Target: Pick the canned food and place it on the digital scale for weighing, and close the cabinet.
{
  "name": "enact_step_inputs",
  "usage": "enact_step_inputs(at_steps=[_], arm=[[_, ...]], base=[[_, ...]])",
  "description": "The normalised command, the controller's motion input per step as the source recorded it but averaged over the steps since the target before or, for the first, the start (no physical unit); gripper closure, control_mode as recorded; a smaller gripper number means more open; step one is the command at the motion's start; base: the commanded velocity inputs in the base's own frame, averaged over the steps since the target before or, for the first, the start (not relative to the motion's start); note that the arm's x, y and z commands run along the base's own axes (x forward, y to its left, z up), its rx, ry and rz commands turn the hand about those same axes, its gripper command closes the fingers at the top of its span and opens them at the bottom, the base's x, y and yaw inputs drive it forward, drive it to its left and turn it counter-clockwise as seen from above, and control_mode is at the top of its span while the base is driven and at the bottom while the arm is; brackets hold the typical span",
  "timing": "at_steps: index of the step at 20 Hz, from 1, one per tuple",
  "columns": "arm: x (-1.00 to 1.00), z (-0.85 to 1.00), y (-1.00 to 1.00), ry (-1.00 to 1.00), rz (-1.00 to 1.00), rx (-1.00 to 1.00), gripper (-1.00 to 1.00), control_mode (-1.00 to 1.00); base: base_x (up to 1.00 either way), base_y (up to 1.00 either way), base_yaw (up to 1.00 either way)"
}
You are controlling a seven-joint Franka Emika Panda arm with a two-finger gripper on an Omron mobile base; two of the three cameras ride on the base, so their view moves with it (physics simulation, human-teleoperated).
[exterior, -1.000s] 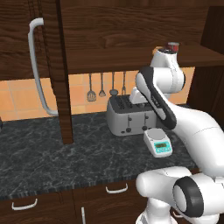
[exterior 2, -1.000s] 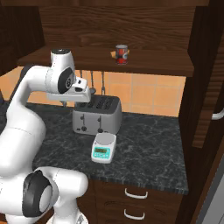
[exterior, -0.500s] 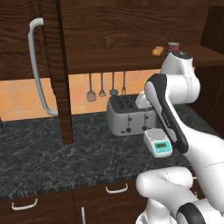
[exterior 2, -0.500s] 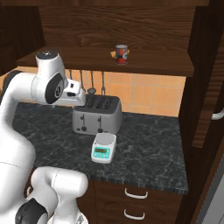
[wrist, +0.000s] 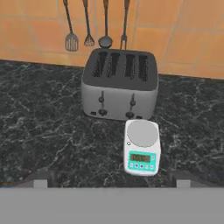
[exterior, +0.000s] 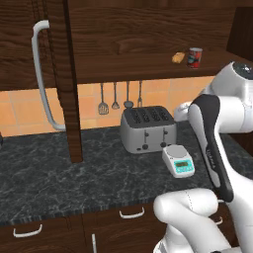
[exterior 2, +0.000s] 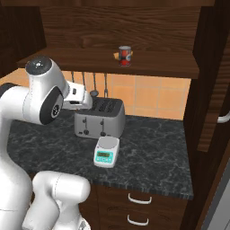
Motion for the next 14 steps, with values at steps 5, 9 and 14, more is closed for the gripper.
enact_step_inputs(at_steps=[5, 9, 14], arm=[[-0.03, 0.52, -0.2, -0.22, -0.07, 0.0, -1.0, -1.0], [0.0, 0.7, -0.34, -0.06, -0.09, 0.0, -1.0, -1.0], [0.01, 0.62, -0.37, -0.01, -0.07, 0.0, -1.0, -1.0]], base=[[0.0, 0.0, 0.0], [0.0, 0.0, 0.0], [0.0, 0.0, 0.0]])
